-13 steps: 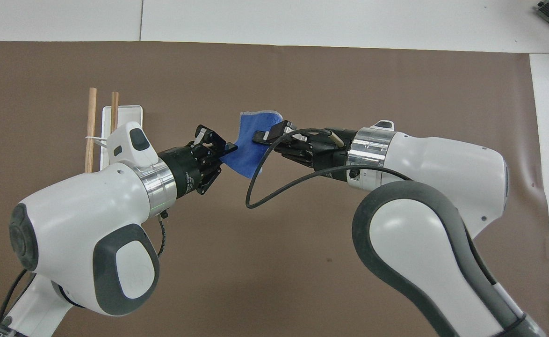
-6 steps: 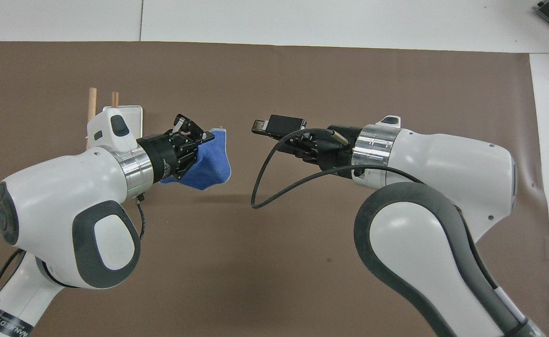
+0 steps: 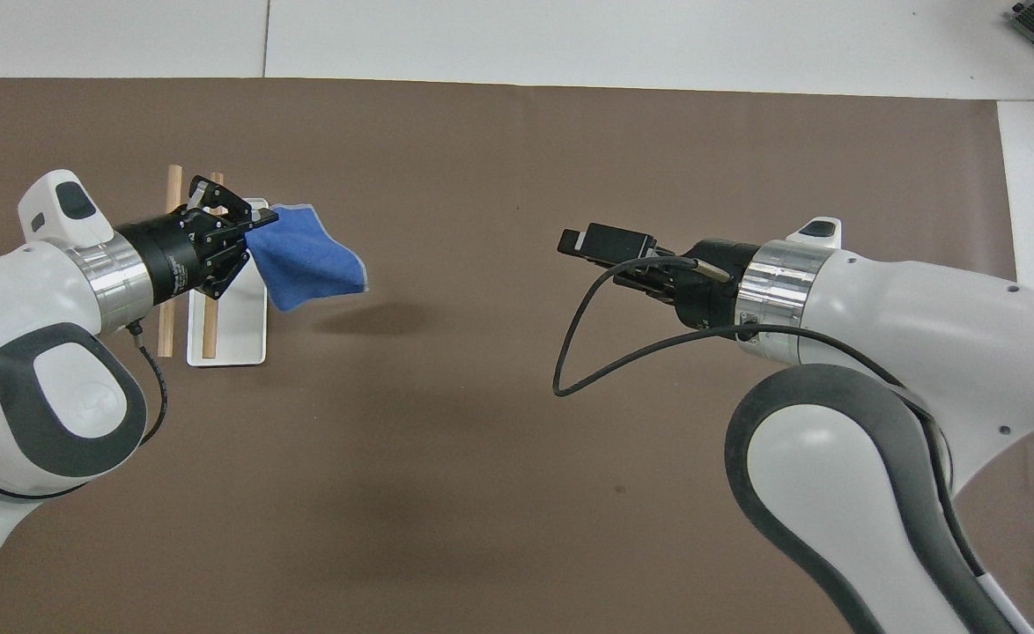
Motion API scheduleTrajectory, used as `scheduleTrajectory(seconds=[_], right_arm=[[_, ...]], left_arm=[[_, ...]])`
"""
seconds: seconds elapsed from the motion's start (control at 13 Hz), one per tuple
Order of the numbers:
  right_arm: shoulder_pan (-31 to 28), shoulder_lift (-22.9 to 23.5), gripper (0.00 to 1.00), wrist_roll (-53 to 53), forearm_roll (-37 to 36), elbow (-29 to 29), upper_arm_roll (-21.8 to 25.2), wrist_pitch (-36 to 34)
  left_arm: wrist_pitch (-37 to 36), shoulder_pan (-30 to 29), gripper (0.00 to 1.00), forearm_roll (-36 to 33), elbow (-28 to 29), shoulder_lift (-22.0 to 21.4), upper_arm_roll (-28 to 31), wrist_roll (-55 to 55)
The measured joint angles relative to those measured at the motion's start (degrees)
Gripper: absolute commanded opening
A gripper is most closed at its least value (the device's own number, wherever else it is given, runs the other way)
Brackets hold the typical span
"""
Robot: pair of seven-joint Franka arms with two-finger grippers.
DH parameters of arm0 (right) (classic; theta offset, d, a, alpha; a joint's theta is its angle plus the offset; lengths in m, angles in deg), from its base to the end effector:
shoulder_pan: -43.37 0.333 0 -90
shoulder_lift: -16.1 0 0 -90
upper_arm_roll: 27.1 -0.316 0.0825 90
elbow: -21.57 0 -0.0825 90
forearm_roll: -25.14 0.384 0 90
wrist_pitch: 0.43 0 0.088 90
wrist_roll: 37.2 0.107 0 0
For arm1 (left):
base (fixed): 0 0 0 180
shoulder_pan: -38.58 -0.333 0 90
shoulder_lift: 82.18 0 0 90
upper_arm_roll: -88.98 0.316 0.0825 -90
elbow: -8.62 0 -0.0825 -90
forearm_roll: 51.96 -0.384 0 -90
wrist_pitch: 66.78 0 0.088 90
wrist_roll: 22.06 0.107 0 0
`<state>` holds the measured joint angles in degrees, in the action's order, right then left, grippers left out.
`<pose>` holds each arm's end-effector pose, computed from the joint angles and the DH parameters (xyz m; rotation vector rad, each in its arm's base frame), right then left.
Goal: Right arm passes towel to left arm to hang
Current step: 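Carry the towel over the sticks while the right gripper withdraws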
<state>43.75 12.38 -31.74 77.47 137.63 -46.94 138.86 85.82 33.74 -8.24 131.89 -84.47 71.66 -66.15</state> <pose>0.5388 0.2052 0.5273 -2.2992 0.3615 -0.3259 0.5592 -0.1049 0.4725 2.0493 1.3111 0.2740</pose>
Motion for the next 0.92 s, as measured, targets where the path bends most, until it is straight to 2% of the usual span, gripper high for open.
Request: scheduleTrajectory(seconds=[0.15,0.31,0.69,0.92], right_arm=[[-2.5,-1.3,1.0,0.0,-1.9,0.7,0.0,-5.6],[-4.5,-2.0,1.0,0.0,-7.1,0.7,0.1,-10.2],[-7.7,-3.2,1.0,0.0,-16.4,0.4,0.1,-12.7],[-10.3,-3.5,1.0,0.0,-23.2,-2.2,0.2,-18.3]], left_arm=[[0.0,-0.9,0.0,0.0,1.3,0.3,2.9,0.4],[0.7,-0.9,0.0,0.0,1.6,0.3,5.2,0.5],[5.9,-1.0,0.0,0.0,1.6,0.8,11.0,6.8],[8.3,-1.2,0.0,0.0,1.6,1.4,13.8,10.7]])
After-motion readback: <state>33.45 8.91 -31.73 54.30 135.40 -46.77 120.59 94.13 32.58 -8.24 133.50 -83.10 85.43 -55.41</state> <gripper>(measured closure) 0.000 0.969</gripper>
